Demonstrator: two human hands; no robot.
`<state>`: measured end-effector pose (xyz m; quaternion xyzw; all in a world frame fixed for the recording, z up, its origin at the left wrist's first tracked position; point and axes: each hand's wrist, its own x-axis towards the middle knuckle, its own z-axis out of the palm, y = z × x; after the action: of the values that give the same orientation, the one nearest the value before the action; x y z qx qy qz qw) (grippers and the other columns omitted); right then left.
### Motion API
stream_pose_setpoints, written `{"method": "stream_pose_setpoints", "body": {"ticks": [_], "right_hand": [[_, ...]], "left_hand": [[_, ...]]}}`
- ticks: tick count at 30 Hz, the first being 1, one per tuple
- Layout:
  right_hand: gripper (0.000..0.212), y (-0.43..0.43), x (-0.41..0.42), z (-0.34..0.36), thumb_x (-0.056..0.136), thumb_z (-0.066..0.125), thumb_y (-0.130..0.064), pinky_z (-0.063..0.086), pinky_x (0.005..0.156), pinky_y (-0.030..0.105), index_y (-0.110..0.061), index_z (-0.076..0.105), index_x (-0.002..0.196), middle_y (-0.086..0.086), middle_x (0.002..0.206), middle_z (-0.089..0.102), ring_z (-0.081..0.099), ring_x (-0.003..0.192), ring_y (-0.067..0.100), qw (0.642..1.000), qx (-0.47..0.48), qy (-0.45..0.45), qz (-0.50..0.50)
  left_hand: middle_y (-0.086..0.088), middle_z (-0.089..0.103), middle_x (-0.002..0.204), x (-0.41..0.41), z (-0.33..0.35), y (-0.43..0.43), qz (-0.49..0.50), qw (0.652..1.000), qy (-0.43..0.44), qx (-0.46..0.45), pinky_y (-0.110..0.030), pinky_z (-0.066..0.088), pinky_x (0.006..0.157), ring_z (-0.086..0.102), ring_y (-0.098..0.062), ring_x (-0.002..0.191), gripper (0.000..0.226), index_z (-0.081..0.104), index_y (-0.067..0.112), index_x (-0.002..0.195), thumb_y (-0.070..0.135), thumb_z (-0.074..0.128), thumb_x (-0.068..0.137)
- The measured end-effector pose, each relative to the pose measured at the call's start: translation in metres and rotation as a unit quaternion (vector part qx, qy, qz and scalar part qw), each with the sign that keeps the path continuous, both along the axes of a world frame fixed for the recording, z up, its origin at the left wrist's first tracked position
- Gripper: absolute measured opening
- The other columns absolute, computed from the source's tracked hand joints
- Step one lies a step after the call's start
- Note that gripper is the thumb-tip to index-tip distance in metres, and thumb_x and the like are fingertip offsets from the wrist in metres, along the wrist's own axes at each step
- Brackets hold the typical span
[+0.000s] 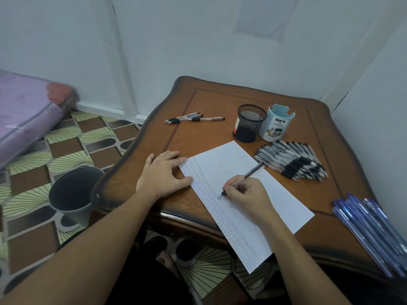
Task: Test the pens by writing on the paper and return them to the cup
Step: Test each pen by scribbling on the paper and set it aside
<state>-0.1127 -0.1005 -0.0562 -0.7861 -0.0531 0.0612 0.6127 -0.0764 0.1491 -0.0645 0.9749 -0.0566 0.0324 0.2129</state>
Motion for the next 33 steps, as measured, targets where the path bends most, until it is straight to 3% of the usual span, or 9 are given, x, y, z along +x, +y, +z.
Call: {"method": "stream_pose_setpoints", "body": {"ticks": [4, 14, 18, 21, 25, 30, 33], "right_hand": [[0.020, -0.0009, 0.0012, -0.0028, 0.087, 0.062, -0.004, 0.036, 0.059, 0.033, -0.013, 0.072, 0.073, 0.013, 0.078, 0.067, 0.050, 0.066, 0.022, 1.000, -0.003, -0.007, 0.005], [0.023, -0.0011, -0.0006, -0.0025, 0.086, 0.063, 0.001, 0.032, 0.051, 0.023, -0.010, 0.073, 0.069, -0.002, 0.066, 0.063, 0.044, 0.059, 0.013, 1.000, 0.001, -0.004, 0.017], [0.022, -0.0014, 0.0001, -0.0032, 0.086, 0.061, 0.001, 0.031, 0.054, 0.027, -0.010, 0.072, 0.070, 0.005, 0.068, 0.063, 0.044, 0.061, 0.016, 1.000, -0.002, -0.004, 0.014], [0.020, -0.0025, 0.0000, -0.0030, 0.086, 0.061, 0.000, 0.031, 0.052, 0.026, -0.008, 0.071, 0.071, -0.003, 0.063, 0.061, 0.043, 0.058, 0.014, 1.000, -0.003, 0.005, 0.014], [0.019, -0.0016, -0.0011, -0.0028, 0.088, 0.063, -0.003, 0.031, 0.054, 0.030, -0.008, 0.073, 0.073, 0.014, 0.072, 0.063, 0.044, 0.061, 0.020, 1.000, -0.003, -0.006, 0.010], [0.021, -0.0018, -0.0007, -0.0032, 0.087, 0.061, 0.001, 0.032, 0.053, 0.029, -0.007, 0.072, 0.072, 0.007, 0.070, 0.064, 0.044, 0.061, 0.020, 1.000, 0.014, -0.008, -0.011], [0.021, -0.0026, -0.0008, -0.0036, 0.087, 0.061, 0.000, 0.031, 0.053, 0.028, -0.007, 0.072, 0.071, 0.011, 0.071, 0.064, 0.043, 0.061, 0.020, 1.000, 0.012, -0.005, -0.004]], "left_hand": [[0.016, 0.036, 0.151, 0.0000, -0.0001, -0.0004, 0.001, 1.000, -0.001, -0.002, -0.043, 0.001, 0.119, 0.023, -0.004, 0.142, 0.090, 0.051, 0.041, 0.136, 0.082, 0.035, 0.057], [0.016, 0.036, 0.151, 0.0005, -0.0006, 0.0001, 0.001, 1.000, 0.001, -0.003, -0.042, 0.000, 0.119, 0.022, -0.004, 0.142, 0.089, 0.051, 0.041, 0.136, 0.082, 0.036, 0.058], [0.015, 0.037, 0.150, -0.0006, -0.0003, -0.0002, 0.001, 1.000, -0.005, -0.006, -0.043, 0.001, 0.119, 0.023, -0.005, 0.142, 0.089, 0.052, 0.040, 0.136, 0.081, 0.036, 0.059], [0.015, 0.038, 0.150, -0.0007, -0.0003, -0.0007, 0.002, 1.000, -0.008, -0.008, -0.043, 0.001, 0.119, 0.024, -0.004, 0.142, 0.089, 0.052, 0.040, 0.135, 0.081, 0.036, 0.058], [0.015, 0.038, 0.150, 0.0000, -0.0003, -0.0003, 0.002, 1.000, -0.006, -0.006, -0.044, 0.002, 0.119, 0.024, -0.004, 0.142, 0.087, 0.052, 0.041, 0.135, 0.081, 0.037, 0.059], [0.015, 0.038, 0.150, -0.0002, -0.0009, -0.0001, 0.003, 1.000, -0.010, -0.008, -0.044, 0.003, 0.119, 0.025, -0.005, 0.142, 0.087, 0.053, 0.040, 0.135, 0.081, 0.038, 0.059], [0.015, 0.038, 0.150, -0.0001, -0.0007, -0.0006, 0.000, 1.000, -0.009, -0.003, -0.044, 0.003, 0.119, 0.025, -0.005, 0.142, 0.087, 0.052, 0.040, 0.135, 0.081, 0.037, 0.059]]}}
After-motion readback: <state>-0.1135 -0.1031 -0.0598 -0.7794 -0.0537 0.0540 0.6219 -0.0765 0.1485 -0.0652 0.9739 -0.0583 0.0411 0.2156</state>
